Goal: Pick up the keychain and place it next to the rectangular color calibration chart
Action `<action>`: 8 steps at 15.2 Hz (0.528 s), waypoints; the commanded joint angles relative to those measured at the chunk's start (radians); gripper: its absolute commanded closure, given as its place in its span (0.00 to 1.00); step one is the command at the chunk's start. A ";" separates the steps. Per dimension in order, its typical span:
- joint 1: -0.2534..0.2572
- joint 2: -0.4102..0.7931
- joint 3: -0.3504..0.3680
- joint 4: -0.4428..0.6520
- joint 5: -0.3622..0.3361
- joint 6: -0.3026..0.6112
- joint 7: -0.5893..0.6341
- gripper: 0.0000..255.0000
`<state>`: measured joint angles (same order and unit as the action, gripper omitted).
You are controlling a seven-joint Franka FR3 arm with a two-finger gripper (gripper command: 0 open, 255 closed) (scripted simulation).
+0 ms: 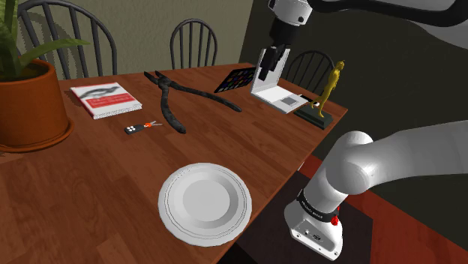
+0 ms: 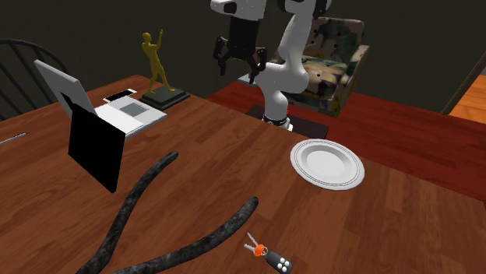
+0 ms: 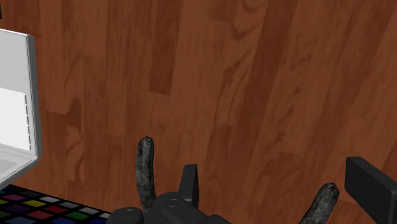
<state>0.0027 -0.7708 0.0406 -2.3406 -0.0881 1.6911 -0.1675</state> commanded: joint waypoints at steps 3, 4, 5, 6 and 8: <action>0.017 0.064 -0.009 0.006 0.001 0.057 -0.041 0.00; 0.026 0.097 -0.014 0.011 0.002 0.084 -0.062 0.00; 0.035 0.130 -0.018 0.018 0.003 0.111 -0.083 0.00; 0.044 0.164 -0.021 0.025 0.005 0.137 -0.103 0.00; 0.061 0.232 -0.027 0.043 0.009 0.185 -0.145 0.00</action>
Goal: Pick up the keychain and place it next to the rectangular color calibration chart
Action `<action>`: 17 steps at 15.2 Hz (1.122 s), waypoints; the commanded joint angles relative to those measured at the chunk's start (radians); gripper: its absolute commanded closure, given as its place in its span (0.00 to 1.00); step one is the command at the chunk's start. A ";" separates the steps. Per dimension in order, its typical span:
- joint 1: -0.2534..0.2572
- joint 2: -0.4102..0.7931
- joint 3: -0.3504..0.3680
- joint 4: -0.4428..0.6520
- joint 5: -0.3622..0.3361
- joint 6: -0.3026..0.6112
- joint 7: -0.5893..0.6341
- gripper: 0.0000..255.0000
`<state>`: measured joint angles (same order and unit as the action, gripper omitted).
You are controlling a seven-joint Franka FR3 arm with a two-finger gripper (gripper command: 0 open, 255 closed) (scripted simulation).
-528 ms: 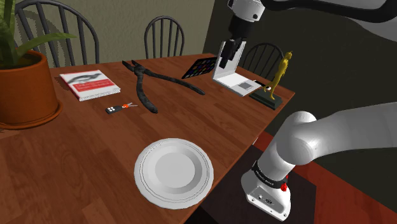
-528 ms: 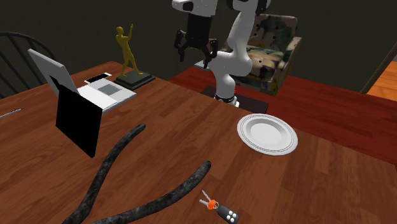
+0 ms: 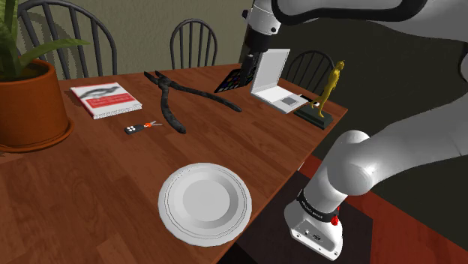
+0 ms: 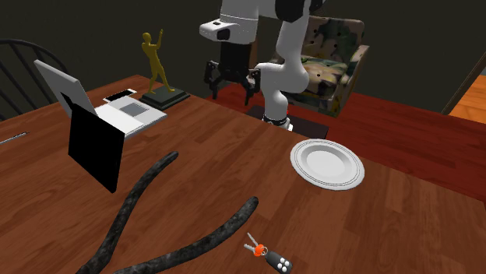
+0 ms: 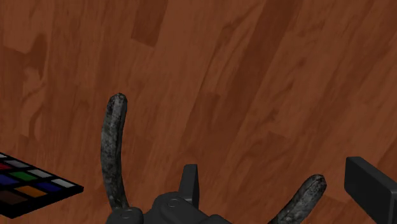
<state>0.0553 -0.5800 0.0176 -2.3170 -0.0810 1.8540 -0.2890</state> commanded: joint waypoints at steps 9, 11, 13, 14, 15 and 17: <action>0.080 0.353 -0.008 0.151 0.037 0.192 -0.214 0.00; 0.094 0.421 -0.003 0.189 0.046 0.219 -0.256 0.00; 0.107 0.489 0.004 0.231 0.055 0.241 -0.297 0.00; 0.113 0.522 0.008 0.252 0.059 0.251 -0.318 0.00; 0.119 0.555 0.013 0.274 0.063 0.260 -0.337 0.00; 0.130 0.621 0.023 0.321 0.070 0.275 -0.376 0.00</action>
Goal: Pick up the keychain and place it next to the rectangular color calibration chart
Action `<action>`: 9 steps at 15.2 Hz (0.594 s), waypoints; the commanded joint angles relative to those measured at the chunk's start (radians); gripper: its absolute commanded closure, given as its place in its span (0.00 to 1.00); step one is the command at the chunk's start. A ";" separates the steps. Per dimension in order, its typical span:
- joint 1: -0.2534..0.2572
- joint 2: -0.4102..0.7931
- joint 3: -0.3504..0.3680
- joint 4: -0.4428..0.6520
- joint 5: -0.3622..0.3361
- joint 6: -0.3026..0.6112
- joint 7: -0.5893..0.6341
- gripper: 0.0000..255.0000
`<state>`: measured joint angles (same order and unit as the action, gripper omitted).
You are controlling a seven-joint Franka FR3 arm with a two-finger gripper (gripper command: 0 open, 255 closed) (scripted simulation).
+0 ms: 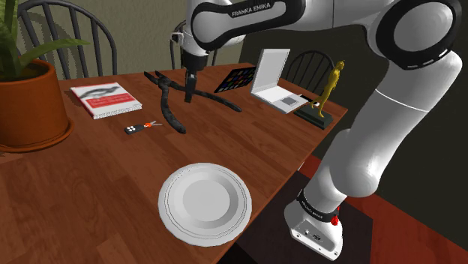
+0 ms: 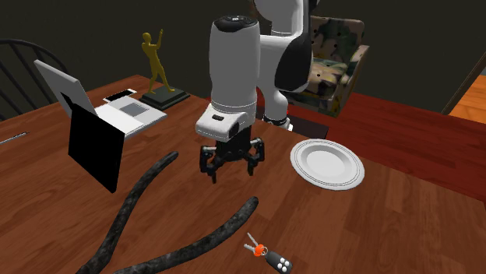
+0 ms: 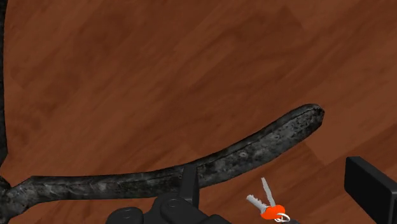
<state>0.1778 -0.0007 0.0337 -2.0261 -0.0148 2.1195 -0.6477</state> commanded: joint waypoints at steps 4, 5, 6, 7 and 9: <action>0.029 0.171 0.033 0.130 0.011 0.030 -0.090 0.00; 0.034 0.203 0.040 0.156 0.011 0.034 -0.107 0.00; 0.039 0.235 0.048 0.183 0.011 0.036 -0.124 0.00; 0.045 0.266 0.055 0.210 0.011 0.038 -0.140 0.00; 0.057 0.329 0.070 0.266 0.008 0.039 -0.172 0.00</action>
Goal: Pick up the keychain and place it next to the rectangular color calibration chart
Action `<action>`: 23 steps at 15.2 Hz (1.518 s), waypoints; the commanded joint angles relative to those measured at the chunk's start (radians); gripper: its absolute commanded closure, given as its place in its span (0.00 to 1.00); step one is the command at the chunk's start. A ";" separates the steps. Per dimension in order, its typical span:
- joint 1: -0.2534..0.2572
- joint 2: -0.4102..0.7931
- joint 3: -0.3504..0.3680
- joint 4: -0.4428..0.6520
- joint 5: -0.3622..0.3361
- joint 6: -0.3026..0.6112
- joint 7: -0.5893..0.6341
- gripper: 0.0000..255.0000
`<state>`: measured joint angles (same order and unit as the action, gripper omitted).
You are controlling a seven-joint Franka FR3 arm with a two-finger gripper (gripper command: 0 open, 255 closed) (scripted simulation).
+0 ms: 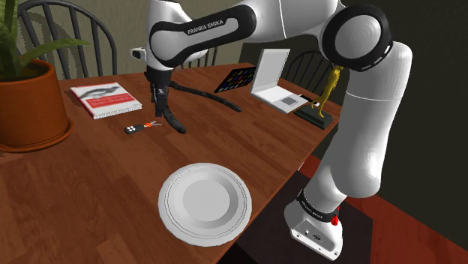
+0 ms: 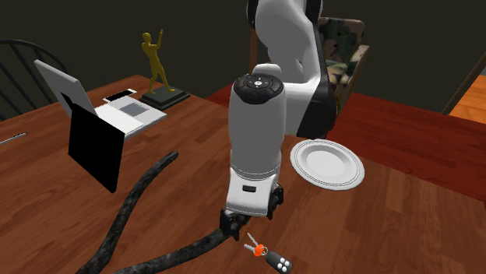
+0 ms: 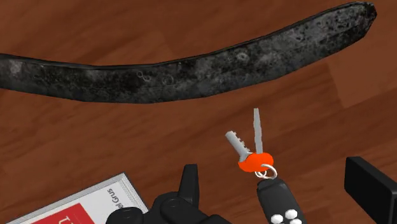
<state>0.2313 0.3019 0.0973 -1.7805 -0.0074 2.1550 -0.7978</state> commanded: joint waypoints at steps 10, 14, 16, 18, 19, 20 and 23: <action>0.019 0.138 0.019 0.047 -0.011 0.082 -0.047 0.00; 0.019 0.138 0.019 0.047 -0.011 0.082 -0.047 0.00; 0.019 0.138 0.019 0.047 -0.011 0.082 -0.047 0.00; 0.019 0.138 0.019 0.047 -0.011 0.082 -0.047 0.00; 0.019 0.138 0.019 0.047 -0.011 0.082 -0.047 1.00; 0.019 0.138 0.019 0.047 -0.011 0.082 -0.047 1.00; 0.020 0.138 0.019 0.047 -0.011 0.083 -0.047 1.00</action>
<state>0.2513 0.4389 0.1173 -1.7317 -0.0182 2.2361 -0.8444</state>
